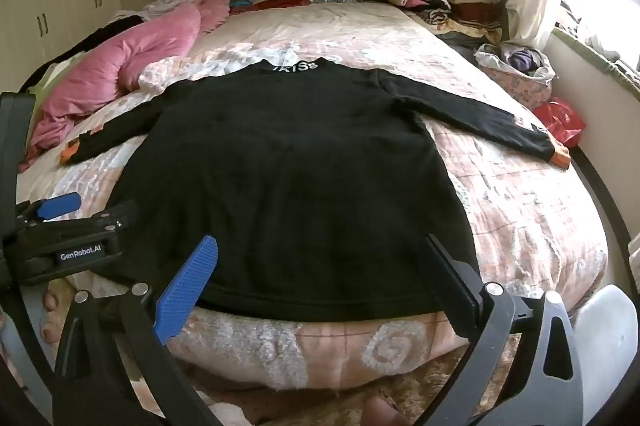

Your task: Fold small clothes

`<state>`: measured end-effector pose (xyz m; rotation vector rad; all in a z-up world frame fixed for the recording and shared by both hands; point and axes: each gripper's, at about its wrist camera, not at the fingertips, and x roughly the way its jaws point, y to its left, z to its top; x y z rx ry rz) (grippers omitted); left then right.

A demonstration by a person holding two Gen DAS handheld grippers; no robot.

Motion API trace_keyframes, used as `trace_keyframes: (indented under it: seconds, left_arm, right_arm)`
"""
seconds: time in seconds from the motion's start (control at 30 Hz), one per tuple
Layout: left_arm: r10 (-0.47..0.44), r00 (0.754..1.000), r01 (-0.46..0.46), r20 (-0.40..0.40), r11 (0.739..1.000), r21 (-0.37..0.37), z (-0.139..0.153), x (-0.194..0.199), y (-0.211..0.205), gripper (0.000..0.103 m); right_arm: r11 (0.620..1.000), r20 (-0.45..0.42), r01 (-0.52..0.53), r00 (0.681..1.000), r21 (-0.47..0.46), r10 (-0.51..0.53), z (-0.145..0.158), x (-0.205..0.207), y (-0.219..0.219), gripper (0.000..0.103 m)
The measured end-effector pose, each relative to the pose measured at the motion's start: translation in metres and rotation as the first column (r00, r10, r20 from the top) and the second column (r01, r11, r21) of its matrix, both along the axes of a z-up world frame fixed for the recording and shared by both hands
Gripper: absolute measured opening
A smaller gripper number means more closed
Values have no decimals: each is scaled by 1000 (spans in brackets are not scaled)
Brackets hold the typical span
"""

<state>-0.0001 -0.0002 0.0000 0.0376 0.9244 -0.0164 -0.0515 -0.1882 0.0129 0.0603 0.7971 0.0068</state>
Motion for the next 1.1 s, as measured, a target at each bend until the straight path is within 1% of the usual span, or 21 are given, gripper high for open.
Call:
trace_keyframes:
  seconds: [0.17,0.2,0.37,0.4,1.1]
  left_arm:
    - [-2,1000,2,-9,1000,2,-2,3,-4,95]
    - [1,1000,-1,6,1000,-9,0,0,0,95]
    - [3,1000,-3,4,1000,-5,-2,1,-1,95]
    - [3,1000,-3,2,1000,-7,-2,1,-1,95]
    - [2,1000,-2,5,1000,-11,-2,-2,-4,95]
  right_arm:
    - [1000,0,2,1000,-3,-2,1,1,2,99]
    - [1000,1,4,1000,-2,-4,2,1,3,99]
    - [1000,1,3,1000,12,-3,-4,6,7,99]
    - [1000,1,1,1000,12,-1,1,3,3,99]
    - [1000,9,-2,1000,13,1,1,0,4,99]
